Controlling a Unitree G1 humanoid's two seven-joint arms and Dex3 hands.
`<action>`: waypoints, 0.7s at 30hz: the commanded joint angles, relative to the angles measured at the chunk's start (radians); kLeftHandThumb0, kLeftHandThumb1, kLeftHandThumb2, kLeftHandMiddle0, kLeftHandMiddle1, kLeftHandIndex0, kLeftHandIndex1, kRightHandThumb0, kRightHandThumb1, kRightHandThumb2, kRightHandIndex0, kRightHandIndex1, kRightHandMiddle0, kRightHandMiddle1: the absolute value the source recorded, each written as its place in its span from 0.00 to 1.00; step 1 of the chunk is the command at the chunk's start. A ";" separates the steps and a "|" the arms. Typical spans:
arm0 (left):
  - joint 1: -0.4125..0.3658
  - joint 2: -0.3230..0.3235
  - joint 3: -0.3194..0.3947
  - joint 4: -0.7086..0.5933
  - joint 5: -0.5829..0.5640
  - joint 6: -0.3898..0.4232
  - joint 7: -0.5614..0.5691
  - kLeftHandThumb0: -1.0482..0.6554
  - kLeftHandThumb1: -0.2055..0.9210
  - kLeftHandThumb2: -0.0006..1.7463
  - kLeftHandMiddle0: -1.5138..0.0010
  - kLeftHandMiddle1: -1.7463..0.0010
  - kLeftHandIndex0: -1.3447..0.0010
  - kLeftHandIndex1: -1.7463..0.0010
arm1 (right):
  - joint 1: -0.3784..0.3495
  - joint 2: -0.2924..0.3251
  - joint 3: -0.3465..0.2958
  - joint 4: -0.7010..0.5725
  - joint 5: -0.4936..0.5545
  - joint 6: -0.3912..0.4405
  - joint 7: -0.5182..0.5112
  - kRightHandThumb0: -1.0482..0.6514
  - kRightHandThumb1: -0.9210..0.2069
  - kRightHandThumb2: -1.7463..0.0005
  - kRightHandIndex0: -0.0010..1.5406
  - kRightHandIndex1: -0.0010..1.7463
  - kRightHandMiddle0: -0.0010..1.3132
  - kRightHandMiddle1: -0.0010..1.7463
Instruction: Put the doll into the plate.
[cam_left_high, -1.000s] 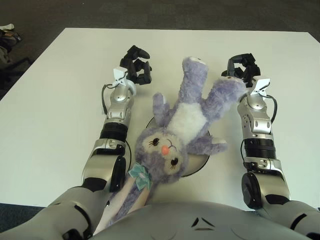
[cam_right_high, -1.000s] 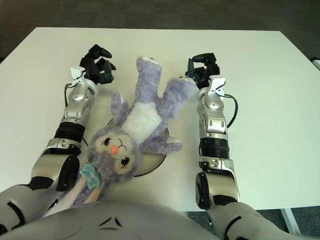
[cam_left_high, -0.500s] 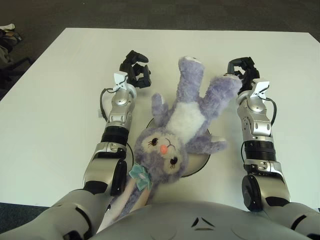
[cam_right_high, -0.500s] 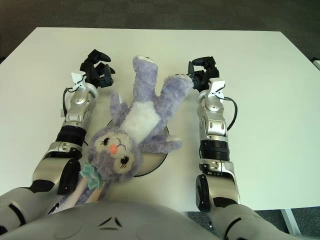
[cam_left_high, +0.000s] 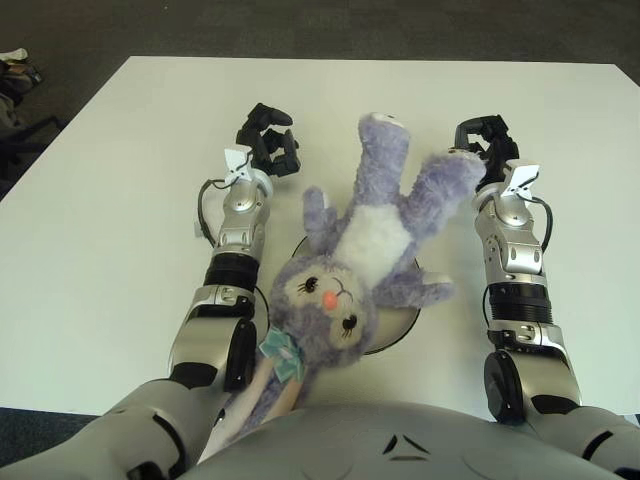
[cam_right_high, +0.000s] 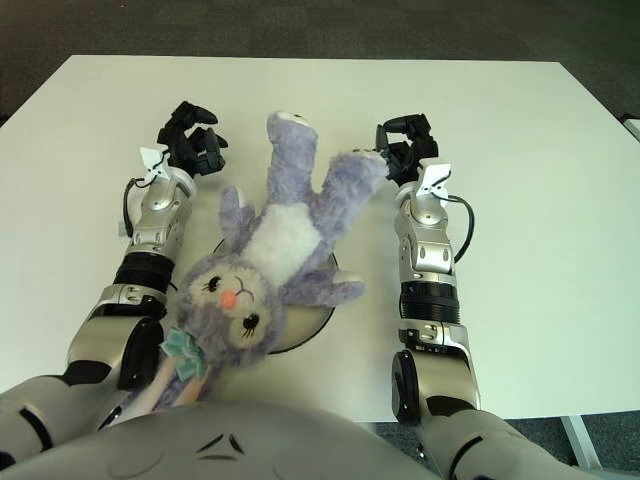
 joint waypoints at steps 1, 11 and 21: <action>0.019 -0.005 0.011 0.009 -0.009 -0.002 0.010 0.61 0.42 0.79 0.65 0.00 0.61 0.00 | 0.008 -0.007 -0.006 0.013 0.004 -0.011 0.003 0.61 0.13 0.60 0.24 0.91 0.12 0.98; 0.016 -0.009 0.032 0.024 -0.030 -0.004 0.009 0.61 0.43 0.78 0.65 0.00 0.62 0.00 | 0.014 -0.009 -0.006 0.025 0.004 -0.039 0.011 0.61 0.13 0.61 0.24 0.90 0.12 0.98; 0.023 -0.005 0.043 0.029 -0.026 -0.010 0.025 0.61 0.42 0.79 0.65 0.00 0.61 0.00 | 0.025 -0.008 -0.006 0.024 0.000 -0.046 0.010 0.61 0.10 0.64 0.24 0.90 0.11 0.97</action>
